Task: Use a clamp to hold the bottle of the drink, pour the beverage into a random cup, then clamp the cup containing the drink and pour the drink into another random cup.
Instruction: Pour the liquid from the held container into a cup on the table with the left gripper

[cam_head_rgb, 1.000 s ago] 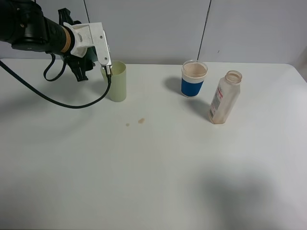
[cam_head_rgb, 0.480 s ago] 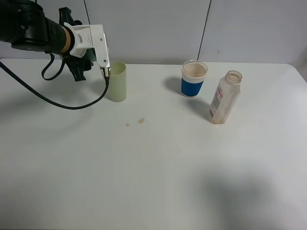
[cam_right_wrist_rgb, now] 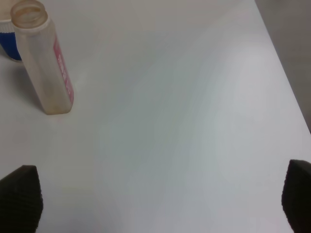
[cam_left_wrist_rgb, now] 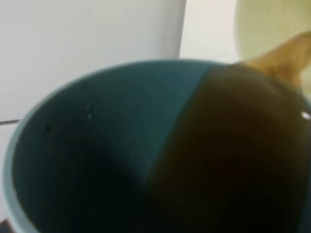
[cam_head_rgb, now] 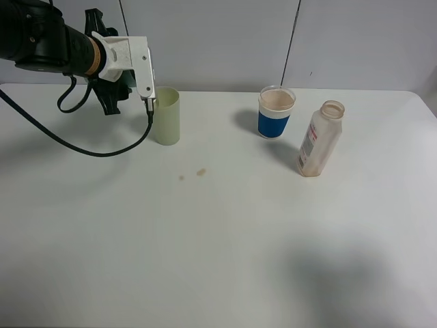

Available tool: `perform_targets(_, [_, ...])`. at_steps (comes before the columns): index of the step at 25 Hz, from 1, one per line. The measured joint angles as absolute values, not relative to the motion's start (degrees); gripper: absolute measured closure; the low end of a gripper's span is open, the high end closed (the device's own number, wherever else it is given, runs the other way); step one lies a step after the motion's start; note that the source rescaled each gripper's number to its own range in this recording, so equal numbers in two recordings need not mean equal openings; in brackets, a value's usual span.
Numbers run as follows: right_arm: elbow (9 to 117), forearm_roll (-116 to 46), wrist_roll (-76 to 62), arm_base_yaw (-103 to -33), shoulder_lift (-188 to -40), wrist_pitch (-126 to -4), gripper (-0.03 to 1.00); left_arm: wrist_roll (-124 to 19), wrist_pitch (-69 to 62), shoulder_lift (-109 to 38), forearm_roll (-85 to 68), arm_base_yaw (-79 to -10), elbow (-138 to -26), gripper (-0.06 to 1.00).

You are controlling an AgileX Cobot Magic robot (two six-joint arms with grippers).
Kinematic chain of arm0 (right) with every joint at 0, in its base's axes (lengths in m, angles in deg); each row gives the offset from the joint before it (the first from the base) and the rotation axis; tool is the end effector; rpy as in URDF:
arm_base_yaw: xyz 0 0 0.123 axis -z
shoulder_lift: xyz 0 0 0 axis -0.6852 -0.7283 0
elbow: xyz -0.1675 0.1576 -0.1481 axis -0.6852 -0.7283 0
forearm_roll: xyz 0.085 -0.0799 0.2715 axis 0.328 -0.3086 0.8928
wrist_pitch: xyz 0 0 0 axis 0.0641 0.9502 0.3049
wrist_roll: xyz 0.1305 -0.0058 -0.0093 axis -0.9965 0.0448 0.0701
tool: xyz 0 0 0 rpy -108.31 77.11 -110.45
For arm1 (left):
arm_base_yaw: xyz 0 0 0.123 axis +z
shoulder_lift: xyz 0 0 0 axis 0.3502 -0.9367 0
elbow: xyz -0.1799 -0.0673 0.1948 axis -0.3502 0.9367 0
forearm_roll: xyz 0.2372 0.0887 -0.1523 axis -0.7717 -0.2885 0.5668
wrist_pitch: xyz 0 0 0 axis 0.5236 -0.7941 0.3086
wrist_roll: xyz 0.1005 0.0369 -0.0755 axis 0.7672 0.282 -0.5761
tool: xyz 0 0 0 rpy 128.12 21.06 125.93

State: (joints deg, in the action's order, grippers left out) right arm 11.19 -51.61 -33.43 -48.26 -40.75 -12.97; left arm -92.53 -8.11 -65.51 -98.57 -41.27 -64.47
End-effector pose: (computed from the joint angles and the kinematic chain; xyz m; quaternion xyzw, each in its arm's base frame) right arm 0.0814 -0.0108 0.2807 -0.0090 0.8509 -0.0403 0.5237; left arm 0.4283 -0.1416 0.1426 0.6138 0.6520 0.2442 0.3722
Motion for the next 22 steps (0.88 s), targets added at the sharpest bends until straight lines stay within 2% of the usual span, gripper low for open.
perform_targets(22, [11.19,-51.61,-33.43,-48.26,-40.75,-12.97,-0.03,-90.73,-9.45,-67.44,-102.58,-41.27,-67.12,0.93])
